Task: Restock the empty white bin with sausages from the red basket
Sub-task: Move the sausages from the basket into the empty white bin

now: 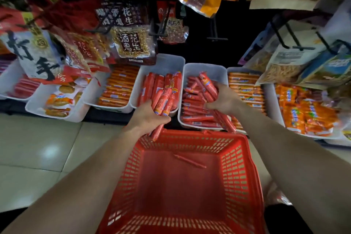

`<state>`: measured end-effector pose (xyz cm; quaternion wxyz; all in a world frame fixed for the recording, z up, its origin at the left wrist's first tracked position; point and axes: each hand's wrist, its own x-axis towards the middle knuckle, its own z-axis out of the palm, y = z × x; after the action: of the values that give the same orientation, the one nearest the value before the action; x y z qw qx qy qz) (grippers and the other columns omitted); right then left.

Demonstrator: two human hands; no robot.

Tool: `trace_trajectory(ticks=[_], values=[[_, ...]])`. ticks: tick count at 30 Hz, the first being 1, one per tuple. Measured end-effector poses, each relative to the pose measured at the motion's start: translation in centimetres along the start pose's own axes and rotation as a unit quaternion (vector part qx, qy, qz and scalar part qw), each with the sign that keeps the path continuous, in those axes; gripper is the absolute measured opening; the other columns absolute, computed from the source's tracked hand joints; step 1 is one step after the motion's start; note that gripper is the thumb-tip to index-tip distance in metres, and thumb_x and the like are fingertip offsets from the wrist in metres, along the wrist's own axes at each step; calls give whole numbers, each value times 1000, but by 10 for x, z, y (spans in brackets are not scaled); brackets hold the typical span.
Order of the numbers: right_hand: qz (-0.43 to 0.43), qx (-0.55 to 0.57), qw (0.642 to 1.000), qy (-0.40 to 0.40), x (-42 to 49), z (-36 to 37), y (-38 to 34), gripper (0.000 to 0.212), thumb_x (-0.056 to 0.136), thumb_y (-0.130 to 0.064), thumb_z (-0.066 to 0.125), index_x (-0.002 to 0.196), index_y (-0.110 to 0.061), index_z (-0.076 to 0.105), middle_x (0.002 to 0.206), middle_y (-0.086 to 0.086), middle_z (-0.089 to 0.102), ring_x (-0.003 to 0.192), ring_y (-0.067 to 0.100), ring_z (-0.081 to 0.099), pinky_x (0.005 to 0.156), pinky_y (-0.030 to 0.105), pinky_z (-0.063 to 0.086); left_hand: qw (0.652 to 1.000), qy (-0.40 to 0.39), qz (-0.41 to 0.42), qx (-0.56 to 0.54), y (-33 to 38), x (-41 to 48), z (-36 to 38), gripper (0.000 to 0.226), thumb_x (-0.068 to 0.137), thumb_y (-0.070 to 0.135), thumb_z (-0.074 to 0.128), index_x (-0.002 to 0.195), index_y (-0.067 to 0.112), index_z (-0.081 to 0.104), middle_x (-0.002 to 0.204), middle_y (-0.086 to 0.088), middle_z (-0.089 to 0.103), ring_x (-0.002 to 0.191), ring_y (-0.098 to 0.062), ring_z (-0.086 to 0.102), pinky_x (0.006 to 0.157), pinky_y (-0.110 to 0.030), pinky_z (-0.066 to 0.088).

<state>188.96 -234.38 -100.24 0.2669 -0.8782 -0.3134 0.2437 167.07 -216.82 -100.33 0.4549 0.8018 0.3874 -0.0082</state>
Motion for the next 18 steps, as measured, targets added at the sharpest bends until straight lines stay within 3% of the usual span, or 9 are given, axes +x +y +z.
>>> trace_trajectory(ticks=[5, 8, 11, 15, 18], values=[[-43, -54, 997, -34, 63, 26, -4, 66, 69, -24, 85, 128, -21, 56, 103, -1, 65, 97, 19, 61, 81, 25, 40, 1000, 3, 9, 3, -9, 43, -2, 44, 73, 28, 84, 109, 27, 58, 90, 10, 66, 79, 0, 60, 64, -17, 42], [-56, -158, 979, -119, 82, 47, 10, 77, 67, -31, 86, 136, -26, 51, 122, 5, 67, 110, 27, 62, 88, 31, 46, 1000, 13, 11, 14, -12, 68, -2, 56, 65, 40, 85, 113, 26, 59, 94, 8, 69, 87, -10, 65, 78, -29, 50], [-57, -253, 954, -153, 88, 59, 30, 92, 68, -47, 82, 148, -32, 39, 142, 7, 55, 127, 31, 52, 104, 37, 42, 999, 11, 10, 33, -8, 88, 0, 57, 64, 42, 86, 111, 23, 58, 95, 7, 68, 87, -12, 64, 78, -32, 51], [-69, -337, 925, -160, 72, 57, 50, 90, 83, -73, 49, 156, -41, 5, 162, 0, 23, 146, 32, 21, 119, 53, 15, 998, 3, 35, 61, 10, 108, 10, 52, 69, 38, 86, 109, 27, 56, 93, 12, 64, 84, -5, 60, 72, -26, 44], [-56, -379, 914, -131, 57, 54, 66, 75, 96, -66, 25, 157, -35, -7, 164, 0, 12, 149, 30, 10, 121, 52, 5, 996, -8, 56, 75, 29, 125, 30, 49, 69, 34, 86, 107, 28, 55, 91, 14, 61, 77, 2, 56, 64, -19, 40]])
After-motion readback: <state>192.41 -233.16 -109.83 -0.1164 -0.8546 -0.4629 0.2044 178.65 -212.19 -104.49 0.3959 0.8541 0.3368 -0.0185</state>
